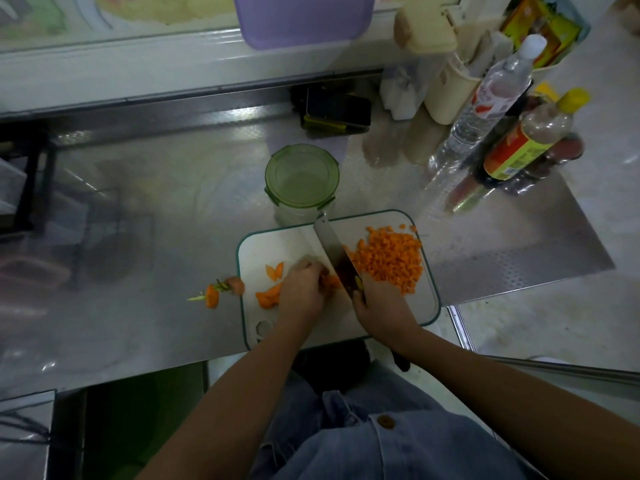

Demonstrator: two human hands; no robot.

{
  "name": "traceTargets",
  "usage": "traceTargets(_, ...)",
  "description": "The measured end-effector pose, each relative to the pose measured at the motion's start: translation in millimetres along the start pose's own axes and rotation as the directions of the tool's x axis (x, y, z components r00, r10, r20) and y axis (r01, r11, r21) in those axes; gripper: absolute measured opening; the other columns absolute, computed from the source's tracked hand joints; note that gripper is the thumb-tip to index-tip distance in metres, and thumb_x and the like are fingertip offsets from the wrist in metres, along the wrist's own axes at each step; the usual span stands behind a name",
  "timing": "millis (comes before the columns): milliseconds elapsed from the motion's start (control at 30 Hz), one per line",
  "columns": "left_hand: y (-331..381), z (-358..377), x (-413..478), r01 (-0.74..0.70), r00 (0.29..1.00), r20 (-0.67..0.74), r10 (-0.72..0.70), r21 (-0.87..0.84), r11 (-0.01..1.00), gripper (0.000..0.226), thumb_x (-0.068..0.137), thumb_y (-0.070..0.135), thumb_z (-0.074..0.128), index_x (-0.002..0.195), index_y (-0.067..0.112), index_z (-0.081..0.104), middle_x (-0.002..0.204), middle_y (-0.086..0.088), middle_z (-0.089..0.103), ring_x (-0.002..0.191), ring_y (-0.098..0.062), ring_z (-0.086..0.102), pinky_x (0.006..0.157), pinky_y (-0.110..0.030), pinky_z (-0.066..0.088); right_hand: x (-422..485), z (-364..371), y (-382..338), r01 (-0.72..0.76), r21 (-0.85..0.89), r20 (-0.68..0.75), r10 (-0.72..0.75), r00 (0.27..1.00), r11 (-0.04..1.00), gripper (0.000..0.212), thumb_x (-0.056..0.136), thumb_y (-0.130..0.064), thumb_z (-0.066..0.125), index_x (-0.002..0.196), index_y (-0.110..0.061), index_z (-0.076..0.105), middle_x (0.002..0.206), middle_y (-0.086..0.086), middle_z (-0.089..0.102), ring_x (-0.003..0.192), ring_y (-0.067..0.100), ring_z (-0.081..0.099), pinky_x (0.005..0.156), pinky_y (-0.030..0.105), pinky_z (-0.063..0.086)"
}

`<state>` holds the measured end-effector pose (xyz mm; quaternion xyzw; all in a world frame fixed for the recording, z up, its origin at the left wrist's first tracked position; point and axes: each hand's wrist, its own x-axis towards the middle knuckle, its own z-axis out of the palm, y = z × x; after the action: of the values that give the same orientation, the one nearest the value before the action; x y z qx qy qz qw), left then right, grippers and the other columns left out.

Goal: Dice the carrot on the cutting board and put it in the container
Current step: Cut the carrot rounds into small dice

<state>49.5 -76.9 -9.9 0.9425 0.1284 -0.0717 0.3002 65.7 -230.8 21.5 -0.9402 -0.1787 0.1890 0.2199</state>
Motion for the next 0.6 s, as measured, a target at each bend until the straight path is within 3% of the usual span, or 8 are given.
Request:
traceTargets(267,1,-1,-2,0.014,0.999,-0.037,-0.014,0.009,1.0,0.014,0.079,0.014,0.065,0.092,0.012,0.072,0.094,-0.008,0.062,0.084,-0.025,0.059,0.07,-0.032,0.043,3,10,-5,-0.042,-0.017,0.064,0.043,0.997,0.999,0.008,0.094,-0.017,0.044,0.087,-0.014,0.042,0.064,-0.004,0.038,0.062,0.02,0.046,0.055,0.03,0.033)
traceTargets(433,1,-2,-1,0.025,0.999,-0.038,-0.025,0.015,1.0,0.016,0.08,0.019,0.066,0.093,0.013,0.073,0.095,-0.008,0.062,0.084,-0.024,0.058,0.067,-0.029,0.037,8,15,-8,-0.057,-0.023,0.048,0.058,0.997,0.998,0.01,0.095,-0.015,0.044,0.096,-0.008,0.05,0.061,-0.005,0.037,0.059,0.018,0.046,0.052,0.032,0.036)
traceTargets(600,0,-3,-6,0.024,0.999,-0.041,-0.023,0.042,0.999,0.019,0.083,0.022,0.063,0.099,0.022,0.072,0.096,-0.003,0.067,0.088,-0.023,0.061,0.067,-0.03,0.045,11,13,-7,-0.028,0.024,-0.011,0.028,1.0,0.999,0.016,0.096,-0.016,0.045,0.104,-0.004,0.052,0.072,0.01,0.056,0.061,0.028,0.054,0.054,0.032,0.031)
